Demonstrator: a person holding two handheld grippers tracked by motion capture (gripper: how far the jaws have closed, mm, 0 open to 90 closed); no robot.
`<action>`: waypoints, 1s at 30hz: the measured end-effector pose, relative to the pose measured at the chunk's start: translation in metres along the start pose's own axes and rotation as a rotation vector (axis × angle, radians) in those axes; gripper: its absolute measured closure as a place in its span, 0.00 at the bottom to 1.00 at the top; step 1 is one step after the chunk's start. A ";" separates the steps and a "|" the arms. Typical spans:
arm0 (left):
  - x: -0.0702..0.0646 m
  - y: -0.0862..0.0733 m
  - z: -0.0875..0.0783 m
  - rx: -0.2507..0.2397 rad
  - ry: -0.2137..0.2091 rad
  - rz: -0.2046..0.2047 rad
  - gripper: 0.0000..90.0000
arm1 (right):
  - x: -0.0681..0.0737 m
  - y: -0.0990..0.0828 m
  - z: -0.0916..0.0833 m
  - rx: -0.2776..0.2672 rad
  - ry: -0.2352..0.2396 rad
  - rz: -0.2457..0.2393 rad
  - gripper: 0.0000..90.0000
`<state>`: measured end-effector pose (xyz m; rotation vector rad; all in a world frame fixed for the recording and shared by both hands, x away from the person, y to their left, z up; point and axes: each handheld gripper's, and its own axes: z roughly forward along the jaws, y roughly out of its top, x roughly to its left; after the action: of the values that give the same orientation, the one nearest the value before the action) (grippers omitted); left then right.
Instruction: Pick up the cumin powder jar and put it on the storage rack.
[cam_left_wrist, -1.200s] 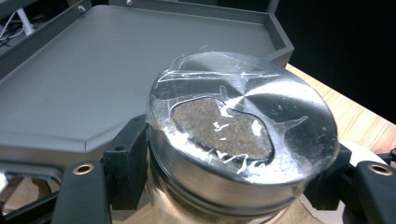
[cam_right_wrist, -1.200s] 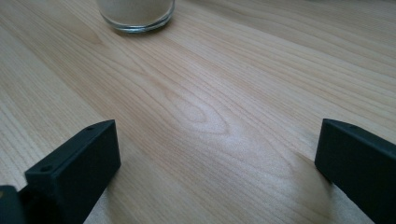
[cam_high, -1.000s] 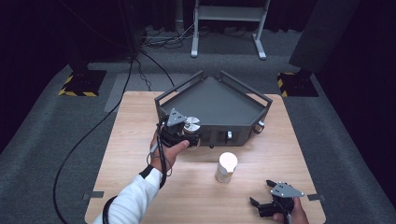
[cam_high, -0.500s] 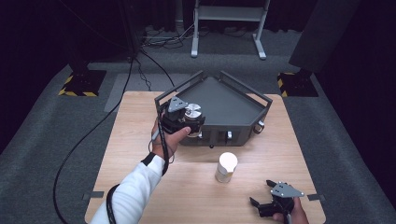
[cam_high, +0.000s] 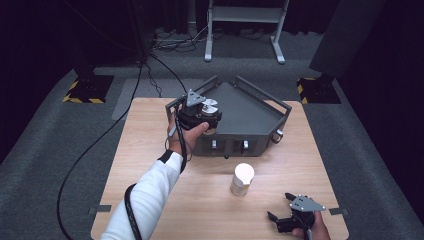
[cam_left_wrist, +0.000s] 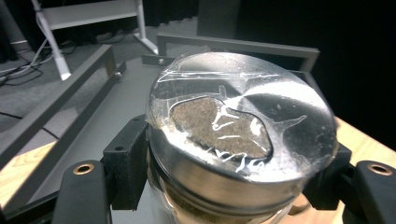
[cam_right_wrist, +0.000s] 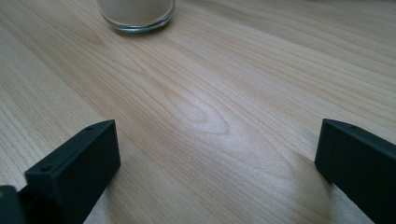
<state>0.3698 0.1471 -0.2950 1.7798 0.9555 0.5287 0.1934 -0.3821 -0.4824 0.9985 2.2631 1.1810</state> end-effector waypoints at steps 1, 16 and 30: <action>0.001 0.001 0.004 -0.008 0.007 -0.001 0.33 | 0.000 0.000 0.000 0.000 0.000 0.000 0.00; 0.007 0.001 0.031 0.013 0.038 -0.003 0.33 | 0.000 0.000 0.000 0.000 0.000 0.000 0.00; 0.010 -0.013 0.047 0.018 0.050 -0.017 0.33 | 0.000 0.000 0.000 0.000 0.000 0.001 0.00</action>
<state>0.4045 0.1305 -0.3263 1.7802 1.0120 0.5581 0.1934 -0.3821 -0.4824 0.9993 2.2629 1.1813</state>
